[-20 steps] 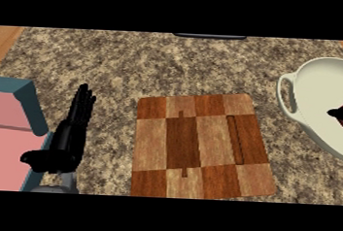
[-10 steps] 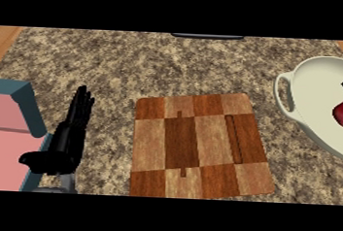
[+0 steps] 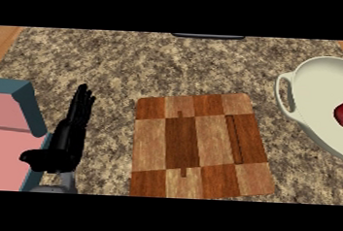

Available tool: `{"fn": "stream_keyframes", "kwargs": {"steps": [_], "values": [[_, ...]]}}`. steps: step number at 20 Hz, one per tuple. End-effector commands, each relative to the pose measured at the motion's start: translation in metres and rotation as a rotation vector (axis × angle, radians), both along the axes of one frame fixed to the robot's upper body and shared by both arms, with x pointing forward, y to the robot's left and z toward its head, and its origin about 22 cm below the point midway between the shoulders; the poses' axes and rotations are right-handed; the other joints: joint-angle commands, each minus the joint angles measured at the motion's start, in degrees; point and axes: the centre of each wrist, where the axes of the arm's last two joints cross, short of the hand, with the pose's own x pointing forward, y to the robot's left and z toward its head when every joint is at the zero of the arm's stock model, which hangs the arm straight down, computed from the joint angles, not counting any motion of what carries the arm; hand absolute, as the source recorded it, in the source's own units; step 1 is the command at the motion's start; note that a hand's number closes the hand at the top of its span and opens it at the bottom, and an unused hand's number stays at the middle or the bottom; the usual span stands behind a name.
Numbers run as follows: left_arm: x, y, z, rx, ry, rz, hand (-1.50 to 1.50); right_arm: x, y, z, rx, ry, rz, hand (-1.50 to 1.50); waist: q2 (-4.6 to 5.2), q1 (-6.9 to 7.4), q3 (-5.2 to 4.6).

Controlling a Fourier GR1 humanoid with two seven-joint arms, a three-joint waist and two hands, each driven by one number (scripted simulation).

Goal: Pick the pear from the cutting board and place it in the pot

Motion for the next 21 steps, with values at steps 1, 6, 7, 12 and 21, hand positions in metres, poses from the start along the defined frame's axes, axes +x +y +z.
{"fn": "stream_keyframes", "kwargs": {"steps": [1,6,7,12,21], "values": [[0.011,-0.004,0.002,0.006,-0.002,0.018,0.0,-0.039,-0.026,-0.018,-0.009,-0.085,-0.015,-1.5,0.0,-0.38,0.0],[0.001,-0.002,-0.004,-0.019,0.006,0.003,0.0,-0.057,-0.049,-0.005,-0.023,-0.07,-0.005,-1.5,-0.07,-0.12,-0.04],[-0.015,-0.002,-0.006,-0.001,0.0,0.003,0.0,-0.073,-0.06,-0.005,-0.031,-0.063,-0.025,-1.5,-0.06,0.05,-0.01],[-0.003,0.007,-0.001,0.008,0.011,0.008,0.0,-0.088,-0.076,0.003,-0.042,-0.084,-0.051,-1.5,0.06,0.23,0.03],[-0.004,-0.007,-0.009,-0.022,-0.01,0.007,0.0,-0.149,-0.095,-0.017,0.0,-0.183,-0.167,-1.5,0.02,-0.18,0.05]]}}
